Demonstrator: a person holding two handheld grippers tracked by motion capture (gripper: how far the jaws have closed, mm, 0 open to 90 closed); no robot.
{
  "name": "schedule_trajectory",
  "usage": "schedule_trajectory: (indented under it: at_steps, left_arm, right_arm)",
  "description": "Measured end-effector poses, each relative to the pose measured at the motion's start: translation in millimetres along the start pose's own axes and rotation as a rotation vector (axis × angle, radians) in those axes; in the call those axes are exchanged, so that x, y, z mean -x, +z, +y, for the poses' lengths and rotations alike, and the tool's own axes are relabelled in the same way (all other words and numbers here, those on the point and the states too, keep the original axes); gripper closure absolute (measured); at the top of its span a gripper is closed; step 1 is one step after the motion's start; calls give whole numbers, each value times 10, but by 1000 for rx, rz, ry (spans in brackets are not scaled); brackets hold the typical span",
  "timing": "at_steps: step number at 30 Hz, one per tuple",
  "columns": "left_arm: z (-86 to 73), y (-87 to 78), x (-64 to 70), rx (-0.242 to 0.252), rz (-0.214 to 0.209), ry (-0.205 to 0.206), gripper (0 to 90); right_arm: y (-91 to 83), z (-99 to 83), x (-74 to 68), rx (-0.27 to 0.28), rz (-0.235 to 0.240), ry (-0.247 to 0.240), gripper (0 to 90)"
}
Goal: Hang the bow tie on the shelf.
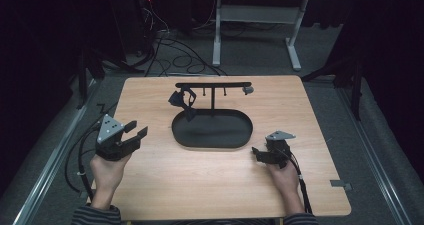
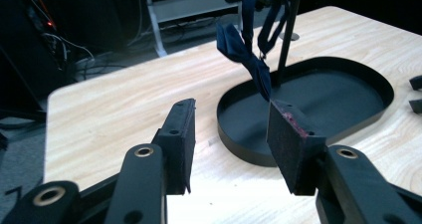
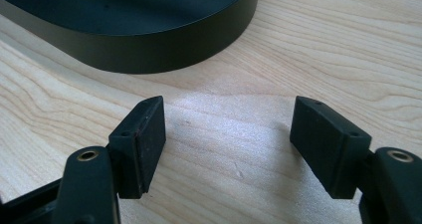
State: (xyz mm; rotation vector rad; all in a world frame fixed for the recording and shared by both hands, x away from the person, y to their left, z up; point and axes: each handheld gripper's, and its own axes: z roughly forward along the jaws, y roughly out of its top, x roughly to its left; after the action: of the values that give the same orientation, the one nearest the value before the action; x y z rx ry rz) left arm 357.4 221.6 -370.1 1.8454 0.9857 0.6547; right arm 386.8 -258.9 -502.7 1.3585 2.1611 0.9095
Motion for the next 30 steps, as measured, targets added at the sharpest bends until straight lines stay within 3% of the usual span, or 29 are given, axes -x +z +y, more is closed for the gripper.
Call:
schedule_trajectory:
  at_steps: [4, 18, 30]
  left_arm:
    - [-118, 66, -31, -13, -31, -12, 532]
    - [-472, 440, -72, -70, -79, -93, 519]
    - [-758, 703, -24, -179, -83, -105, 504]
  right_arm:
    - [1, 0, 0, 1, 0, -1, 316]
    - [2, 0, -2, 2, -3, 2, 318]
    - [2, 0, -3, 2, -3, 2, 318]
